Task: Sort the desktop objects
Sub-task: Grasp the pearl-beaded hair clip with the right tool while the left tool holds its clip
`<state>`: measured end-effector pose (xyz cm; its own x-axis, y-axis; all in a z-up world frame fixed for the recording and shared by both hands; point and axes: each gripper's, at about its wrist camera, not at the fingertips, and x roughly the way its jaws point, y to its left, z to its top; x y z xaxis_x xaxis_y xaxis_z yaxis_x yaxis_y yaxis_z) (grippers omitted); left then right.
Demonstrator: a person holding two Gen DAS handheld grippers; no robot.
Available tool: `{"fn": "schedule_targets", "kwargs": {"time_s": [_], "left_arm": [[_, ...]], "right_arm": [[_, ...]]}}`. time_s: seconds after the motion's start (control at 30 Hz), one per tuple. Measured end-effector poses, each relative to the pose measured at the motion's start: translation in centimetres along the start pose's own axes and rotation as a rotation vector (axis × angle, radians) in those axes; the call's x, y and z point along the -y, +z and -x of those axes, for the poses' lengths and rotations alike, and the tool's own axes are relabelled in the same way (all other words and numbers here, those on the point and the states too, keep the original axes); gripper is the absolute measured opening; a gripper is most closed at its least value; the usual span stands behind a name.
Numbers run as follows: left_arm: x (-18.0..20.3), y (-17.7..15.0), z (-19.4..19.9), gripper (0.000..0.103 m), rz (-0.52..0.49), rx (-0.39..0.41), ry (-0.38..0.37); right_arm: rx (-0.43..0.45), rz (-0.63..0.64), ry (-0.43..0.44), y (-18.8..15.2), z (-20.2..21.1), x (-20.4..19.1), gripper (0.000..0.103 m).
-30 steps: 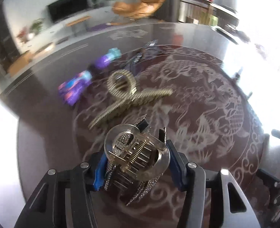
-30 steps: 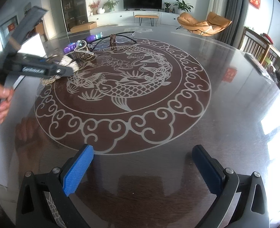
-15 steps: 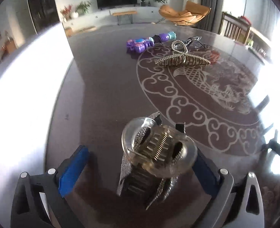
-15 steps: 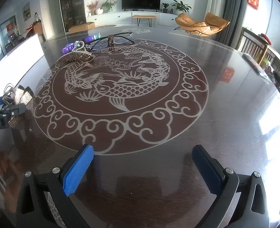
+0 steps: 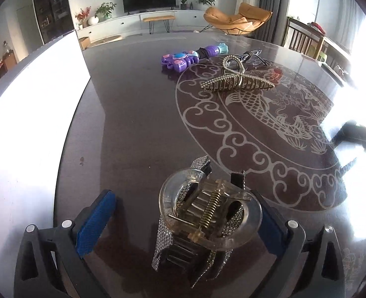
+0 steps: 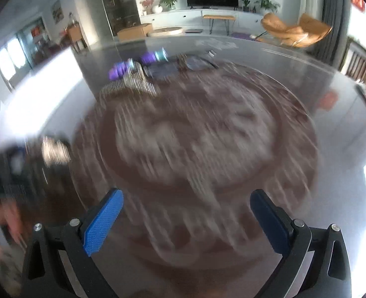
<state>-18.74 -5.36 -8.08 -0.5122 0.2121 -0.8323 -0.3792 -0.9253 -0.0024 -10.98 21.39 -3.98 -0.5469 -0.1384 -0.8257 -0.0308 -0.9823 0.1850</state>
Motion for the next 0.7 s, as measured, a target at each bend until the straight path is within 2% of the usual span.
{"fn": "schedule_targets", "kwargs": {"time_s": [0.1,0.17,0.23,0.3,0.37,0.4,0.43,0.47,0.5,0.6,0.7], "left_arm": [[0.0,0.0,0.0,0.103,0.0,0.0,0.0],[0.0,0.0,0.0,0.103,0.0,0.0,0.0],[0.0,0.0,0.0,0.103,0.001,0.0,0.0],[-0.1,0.0,0.0,0.103,0.001,0.001,0.003],[-0.1,0.0,0.0,0.103,0.002,0.001,0.003],[-0.1,-0.1,0.0,0.103,0.003,0.001,0.003],[-0.2,-0.1,0.0,0.103,0.003,0.001,0.003],[-0.2,-0.1,0.0,0.103,0.004,0.002,0.003],[-0.2,-0.1,0.0,0.103,0.004,0.002,0.003],[-0.2,-0.1,-0.1,0.103,0.005,0.002,0.003],[-0.2,-0.1,-0.1,0.103,0.005,0.002,0.003]], "right_arm": [[-0.038,-0.071,0.083,5.7,-2.7,-1.5,0.099],[-0.079,-0.092,0.099,8.3,-4.8,-2.6,0.097],[-0.109,-0.094,0.087,10.1,-6.6,-4.0,0.091],[-0.149,-0.097,0.048,11.0,-8.5,-4.9,0.091],[-0.181,-0.099,0.028,11.2,-9.8,-5.4,0.087],[-0.2,-0.103,0.029,11.1,-10.3,-5.5,0.074],[-0.178,-0.097,0.019,11.1,-10.0,-5.6,0.061],[-0.179,-0.093,0.032,11.1,-10.0,-5.7,0.046],[-0.184,-0.095,0.051,10.9,-9.8,-5.8,0.035],[-0.164,-0.096,0.015,9.5,-8.4,-5.2,0.035],[-0.156,-0.186,0.005,6.3,-6.0,-3.1,0.035]]}}
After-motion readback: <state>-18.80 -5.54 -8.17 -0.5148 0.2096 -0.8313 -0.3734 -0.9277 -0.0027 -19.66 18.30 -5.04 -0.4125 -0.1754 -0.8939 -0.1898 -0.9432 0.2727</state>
